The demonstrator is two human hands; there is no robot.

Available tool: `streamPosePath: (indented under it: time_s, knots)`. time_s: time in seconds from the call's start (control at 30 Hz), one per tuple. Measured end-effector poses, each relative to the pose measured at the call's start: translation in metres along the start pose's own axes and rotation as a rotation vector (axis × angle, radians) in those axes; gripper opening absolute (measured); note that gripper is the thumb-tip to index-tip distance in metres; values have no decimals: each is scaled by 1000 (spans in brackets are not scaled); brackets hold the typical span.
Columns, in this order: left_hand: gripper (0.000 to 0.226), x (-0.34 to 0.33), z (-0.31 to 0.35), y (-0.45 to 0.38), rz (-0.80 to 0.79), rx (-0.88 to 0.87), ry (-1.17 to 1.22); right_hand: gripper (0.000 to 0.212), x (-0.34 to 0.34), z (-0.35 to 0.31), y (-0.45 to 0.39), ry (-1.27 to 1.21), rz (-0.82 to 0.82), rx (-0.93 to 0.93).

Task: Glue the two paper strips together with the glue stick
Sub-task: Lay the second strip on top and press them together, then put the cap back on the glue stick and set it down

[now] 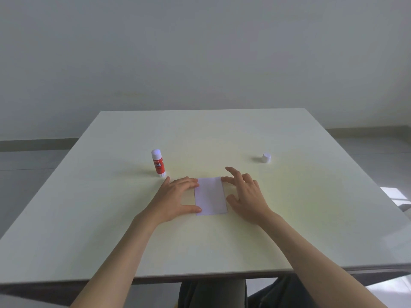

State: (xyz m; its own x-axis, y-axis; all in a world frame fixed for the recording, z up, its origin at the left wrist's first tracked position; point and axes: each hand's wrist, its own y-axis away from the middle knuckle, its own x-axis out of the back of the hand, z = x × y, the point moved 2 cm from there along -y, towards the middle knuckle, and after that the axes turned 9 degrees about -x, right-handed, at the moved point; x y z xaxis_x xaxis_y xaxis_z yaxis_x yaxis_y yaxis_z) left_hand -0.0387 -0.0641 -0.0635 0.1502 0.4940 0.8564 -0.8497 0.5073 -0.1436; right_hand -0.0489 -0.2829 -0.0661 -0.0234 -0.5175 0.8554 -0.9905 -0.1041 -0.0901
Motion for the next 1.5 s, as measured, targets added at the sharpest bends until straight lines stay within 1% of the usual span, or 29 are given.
streamPosePath:
  time_s: [0.17, 0.27, 0.43, 0.6, 0.7, 0.8, 0.9, 1.1, 1.23, 1.37, 1.5]
  knots:
    - [68, 0, 0, 1, 8, -11, -4, 66, 1, -2, 0, 56, 14, 17]
    - [66, 1, 0, 0, 9, -23, -5, 58, 0, -6, -2, 177, 49, 55]
    - [60, 1, 0, -2, -14, -14, 0, 45, -5, -5, -5, 351, 20, 45]
    - [55, -1, -2, -2, -17, -28, -34, 52, -8, -5, -4, 379, 12, 28]
    - [56, 0, -3, -3, -14, -33, -39, 49, -8, -4, -3, 341, 3, 16]
    - [55, 0, -3, -4, -8, -36, -34, 45, -6, -3, -5, 247, -10, -21]
    - [55, -1, -4, -2, 0, -1, -11, 44, -3, -3, -6, 170, -14, -43]
    - [55, 0, -3, -3, 20, 12, 15, 50, 0, -2, -4, 98, -6, -31]
    - [54, 2, -1, -4, 35, 1, 39, 58, 1, -2, -5, -7, 4, -53]
    - [53, 5, 1, -3, 37, 4, 92, 58, 2, 0, -5, -93, 18, -77]
    - [53, 6, 1, -2, 29, 19, 121, 56, 2, 0, -4, -98, 16, -77]
